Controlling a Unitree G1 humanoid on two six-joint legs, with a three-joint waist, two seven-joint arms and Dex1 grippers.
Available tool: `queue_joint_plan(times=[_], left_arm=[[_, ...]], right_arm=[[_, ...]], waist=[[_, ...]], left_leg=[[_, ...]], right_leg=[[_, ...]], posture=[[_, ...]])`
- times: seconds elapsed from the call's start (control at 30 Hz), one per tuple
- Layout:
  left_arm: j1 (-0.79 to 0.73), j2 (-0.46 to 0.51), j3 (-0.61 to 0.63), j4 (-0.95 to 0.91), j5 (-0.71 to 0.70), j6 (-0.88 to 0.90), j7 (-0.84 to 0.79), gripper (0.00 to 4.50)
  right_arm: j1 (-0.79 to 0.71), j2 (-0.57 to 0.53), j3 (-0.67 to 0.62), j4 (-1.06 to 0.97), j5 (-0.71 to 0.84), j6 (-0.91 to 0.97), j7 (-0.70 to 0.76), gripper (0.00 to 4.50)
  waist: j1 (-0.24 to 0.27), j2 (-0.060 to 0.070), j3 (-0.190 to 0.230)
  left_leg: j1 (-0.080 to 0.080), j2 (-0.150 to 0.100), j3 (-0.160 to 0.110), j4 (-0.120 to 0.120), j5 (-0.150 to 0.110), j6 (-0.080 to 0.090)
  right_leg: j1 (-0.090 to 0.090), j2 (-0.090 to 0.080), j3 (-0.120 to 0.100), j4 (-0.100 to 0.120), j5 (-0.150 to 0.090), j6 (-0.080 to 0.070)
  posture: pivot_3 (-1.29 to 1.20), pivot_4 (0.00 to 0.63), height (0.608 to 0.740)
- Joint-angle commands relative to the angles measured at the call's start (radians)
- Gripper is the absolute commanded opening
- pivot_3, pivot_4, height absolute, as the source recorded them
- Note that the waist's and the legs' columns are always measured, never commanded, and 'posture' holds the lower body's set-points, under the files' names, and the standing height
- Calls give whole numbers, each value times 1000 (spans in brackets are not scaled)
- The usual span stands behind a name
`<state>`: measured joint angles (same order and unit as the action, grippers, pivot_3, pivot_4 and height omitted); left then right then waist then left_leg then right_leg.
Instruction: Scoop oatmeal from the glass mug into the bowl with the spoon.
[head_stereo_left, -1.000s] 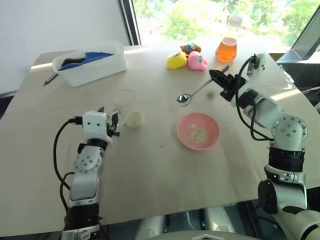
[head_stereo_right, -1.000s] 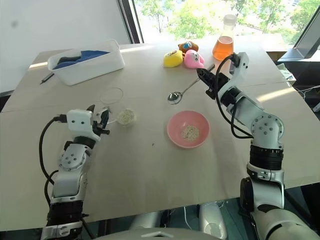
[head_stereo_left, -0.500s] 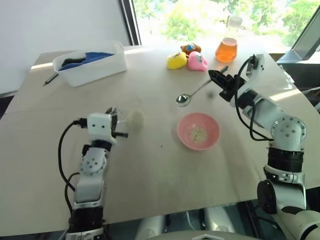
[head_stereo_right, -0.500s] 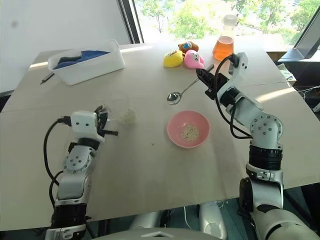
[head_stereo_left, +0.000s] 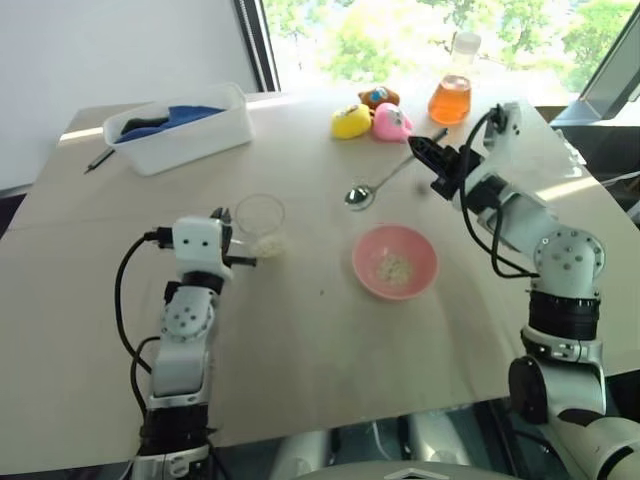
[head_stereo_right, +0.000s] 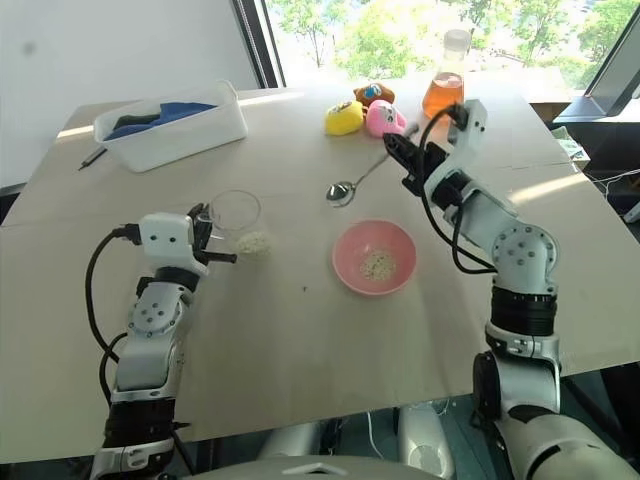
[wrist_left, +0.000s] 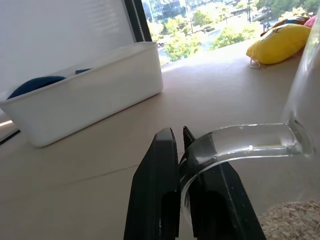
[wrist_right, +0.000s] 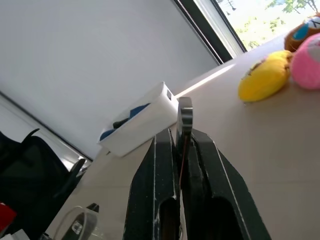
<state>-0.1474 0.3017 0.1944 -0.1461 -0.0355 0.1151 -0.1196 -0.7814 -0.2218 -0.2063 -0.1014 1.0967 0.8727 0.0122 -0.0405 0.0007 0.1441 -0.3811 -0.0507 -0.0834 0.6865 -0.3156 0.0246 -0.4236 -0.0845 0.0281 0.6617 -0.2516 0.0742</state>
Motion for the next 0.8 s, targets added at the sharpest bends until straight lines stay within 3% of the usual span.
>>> queue_joint_plan(times=[0.03, 0.27, 0.63, 0.8], left_arm=[[-56, 25, 1, -15, -28, 71, -33, 25], [-183, 91, -21, 5, -82, 182, -160, 25], [-286, 185, -89, 51, -83, 169, -328, 25], [-310, 200, -99, 85, -76, 145, -352, 25]], right_arm=[[-101, 30, 19, -62, 17, -6, 15, 0], [-117, 104, 99, -78, 6, 7, 71, 0], [-81, 19, 387, -36, -402, -102, 269, 0], [-79, 29, 416, -26, -456, -81, 314, 0]], waist=[[0, 0, 0], [-1, 0, 0], [-5, 0, 0], [-5, 0, 0]], left_leg=[[0, 0, 0, 0, 0, 0], [-1, 0, -1, 0, 0, 0], [-2, 0, 0, -1, 1, -1], [-3, -1, 0, 0, 1, -1]], right_leg=[[0, 0, 0, 0, 0, 0], [0, -1, -3, -1, 0, 0], [-4, -1, -4, 0, 0, 0], [-5, -1, -4, 0, 0, 0]], posture=[[0, 150, 740], [0, 150, 740], [0, 150, 740], [0, 150, 740]])
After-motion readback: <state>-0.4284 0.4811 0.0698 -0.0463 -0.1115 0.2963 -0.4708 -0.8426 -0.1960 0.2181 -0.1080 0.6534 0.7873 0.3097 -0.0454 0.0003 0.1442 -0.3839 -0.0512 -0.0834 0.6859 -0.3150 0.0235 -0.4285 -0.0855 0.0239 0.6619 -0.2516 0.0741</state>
